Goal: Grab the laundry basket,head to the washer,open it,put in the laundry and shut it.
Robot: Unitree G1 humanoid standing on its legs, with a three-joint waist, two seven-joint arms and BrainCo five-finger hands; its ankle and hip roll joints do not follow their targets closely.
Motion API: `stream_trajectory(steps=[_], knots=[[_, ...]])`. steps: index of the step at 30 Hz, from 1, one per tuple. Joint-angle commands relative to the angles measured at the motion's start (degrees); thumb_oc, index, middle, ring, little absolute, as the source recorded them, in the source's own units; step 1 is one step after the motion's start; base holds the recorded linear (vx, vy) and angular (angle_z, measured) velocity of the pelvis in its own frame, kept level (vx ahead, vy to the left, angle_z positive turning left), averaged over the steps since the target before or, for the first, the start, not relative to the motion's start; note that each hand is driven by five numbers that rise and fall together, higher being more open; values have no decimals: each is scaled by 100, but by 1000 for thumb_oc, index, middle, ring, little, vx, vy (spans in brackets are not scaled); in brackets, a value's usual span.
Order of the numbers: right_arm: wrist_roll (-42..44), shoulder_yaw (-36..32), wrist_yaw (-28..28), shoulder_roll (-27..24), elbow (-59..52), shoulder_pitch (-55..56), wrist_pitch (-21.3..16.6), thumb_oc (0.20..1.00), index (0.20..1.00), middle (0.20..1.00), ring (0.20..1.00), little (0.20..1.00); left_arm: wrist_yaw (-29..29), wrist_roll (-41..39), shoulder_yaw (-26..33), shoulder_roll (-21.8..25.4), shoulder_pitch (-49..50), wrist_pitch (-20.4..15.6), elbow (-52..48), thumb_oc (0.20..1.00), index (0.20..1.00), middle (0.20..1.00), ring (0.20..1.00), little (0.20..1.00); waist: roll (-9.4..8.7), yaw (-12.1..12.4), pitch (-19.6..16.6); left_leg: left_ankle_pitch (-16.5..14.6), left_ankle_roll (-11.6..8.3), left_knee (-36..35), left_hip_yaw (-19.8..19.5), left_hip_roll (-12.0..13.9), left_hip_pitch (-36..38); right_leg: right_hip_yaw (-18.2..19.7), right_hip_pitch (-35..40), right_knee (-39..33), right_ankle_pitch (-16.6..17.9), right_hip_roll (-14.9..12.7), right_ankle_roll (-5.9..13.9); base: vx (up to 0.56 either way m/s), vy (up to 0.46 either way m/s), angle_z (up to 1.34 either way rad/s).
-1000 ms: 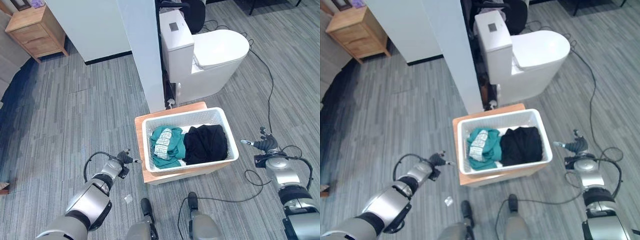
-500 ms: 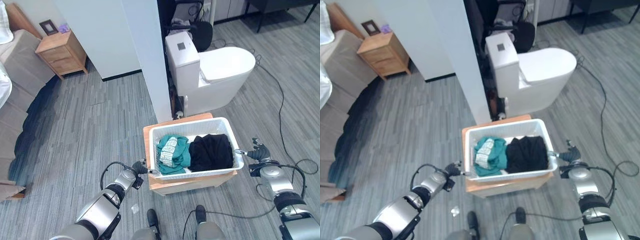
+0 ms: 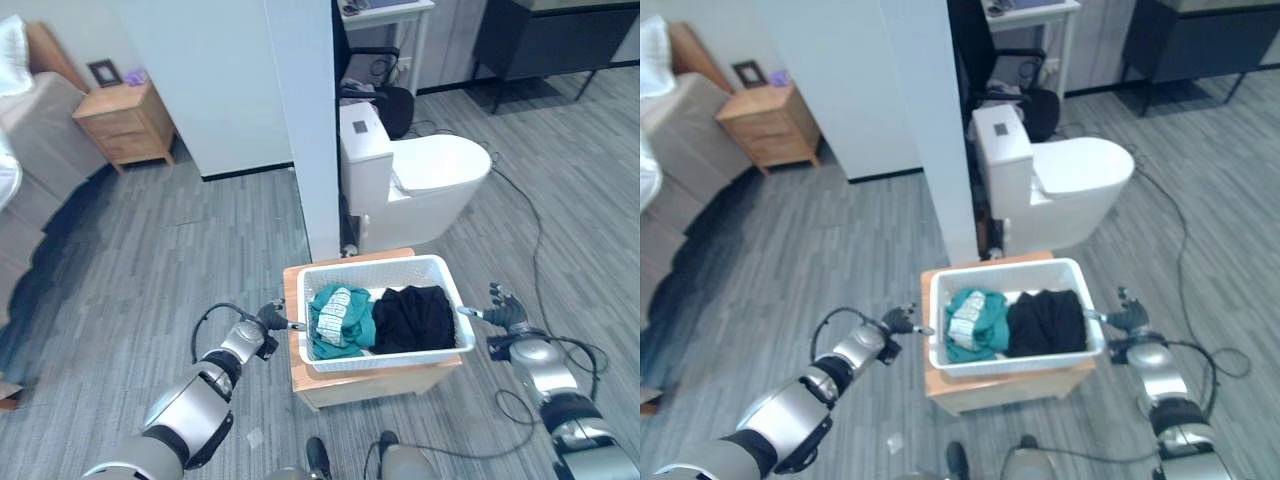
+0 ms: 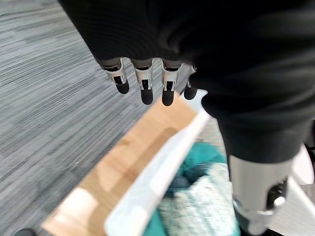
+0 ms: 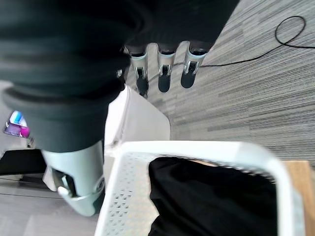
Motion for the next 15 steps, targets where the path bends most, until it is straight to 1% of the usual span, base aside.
stream_trajectory(steps=[1, 3, 4, 5, 6, 8, 9, 10, 11, 13, 15], knots=[[-11, 72, 33, -124, 99, -560, -176, 1000, 1000, 1000, 1000, 1000, 32, -105, 308, 46, -104, -150, 176, 1000, 1000, 1000, 1000, 1000, 116, 151, -40, -574, -515, 324, -46, 395, -110, -57, 225, -748, 314, -312, 75, 63, -184, -16], [-43, 156, 72, 40, 52, -542, -178, 1000, 1000, 1000, 1000, 1000, 8, -121, 435, 158, -21, -131, 211, 1000, 1000, 1000, 1000, 1000, -22, 221, -78, -536, -565, 280, 54, 435, -48, -215, 412, -1105, 483, -367, 194, 68, -214, 0], [-27, 157, 89, 73, 30, -501, -174, 1000, 1000, 1000, 1000, 1000, 9, -100, 485, 211, -15, -124, 237, 1000, 1000, 1000, 1000, 1000, -105, 260, -138, -492, -604, 261, 108, 479, -60, -245, 468, -1268, 549, -330, 219, 60, -333, -4], [4, 156, 143, 81, -151, -394, -162, 1000, 1000, 1000, 1000, 1000, 2, -48, 550, 254, 24, -108, 319, 1000, 1000, 1000, 1000, 1000, -206, 286, -202, -377, -715, 193, 107, 604, -54, -279, 534, -1463, 575, -204, 197, 52, -347, -23], [40, 123, 144, 66, -280, -340, -191, 1000, 1000, 1000, 1000, 1000, 35, -10, 597, 266, 67, -119, 358, 1000, 1000, 1000, 1000, 1000, -236, 299, -231, -315, -769, 117, 97, 680, -53, -330, 589, -1598, 562, -129, 188, 12, -354, -16], [112, 2, 106, -9, -594, -155, -252, 1000, 1000, 1000, 1000, 1000, 85, -9, 642, 260, 69, -133, 327, 1000, 1000, 1000, 1000, 1000, -270, 293, -181, -191, -868, 41, -6, 807, -123, -364, 627, -1718, 541, 12, 125, -38, -213, 11], [110, -4, 106, -11, -603, -146, -248, 1000, 1000, 1000, 1000, 1000, 86, -9, 639, 257, 70, -133, 326, 1000, 1000, 1000, 1000, 1000, -267, 290, -183, -188, -871, 38, -14, 811, -123, -372, 633, -1727, 545, 17, 122, -40, -201, 14], [107, -144, 71, -82, -854, 107, -301, 1000, 1000, 1000, 1000, 1000, 197, -11, 697, 278, 27, -140, 255, 1000, 1000, 1000, 1000, 1000, -264, 308, -173, -102, -927, -53, -75, 895, -135, -462, 718, -1872, 510, 137, 78, -17, -127, 5], [105, -152, 72, -82, -862, 117, -298, 1000, 1000, 1000, 1000, 1000, 198, -11, 692, 275, 29, -139, 253, 1000, 1000, 1000, 1000, 1000, -261, 305, -172, -97, -930, -60, -84, 897, -130, -472, 729, -1880, 512, 142, 75, -19, -172, 4], [108, -228, 43, -139, -994, 312, -332, 1000, 1000, 1000, 1000, 1000, 253, -61, 724, 310, -80, -152, 215, 1000, 1000, 1000, 1000, 1000, -253, 315, -164, -35, -982, -114, -149, 960, -128, -523, 808, -1964, 466, 237, 30, 4, -132, 8], [171, -329, 20, -156, -1056, 549, -366, 1000, 1000, 1000, 1000, 1000, 338, -134, 749, 358, -221, -154, 187, 1000, 1000, 1000, 1000, 1000, -209, 332, -179, 17, -1019, -181, -221, 1008, -76, -567, 902, -1998, 384, 325, -21, 25, -124, 7]])
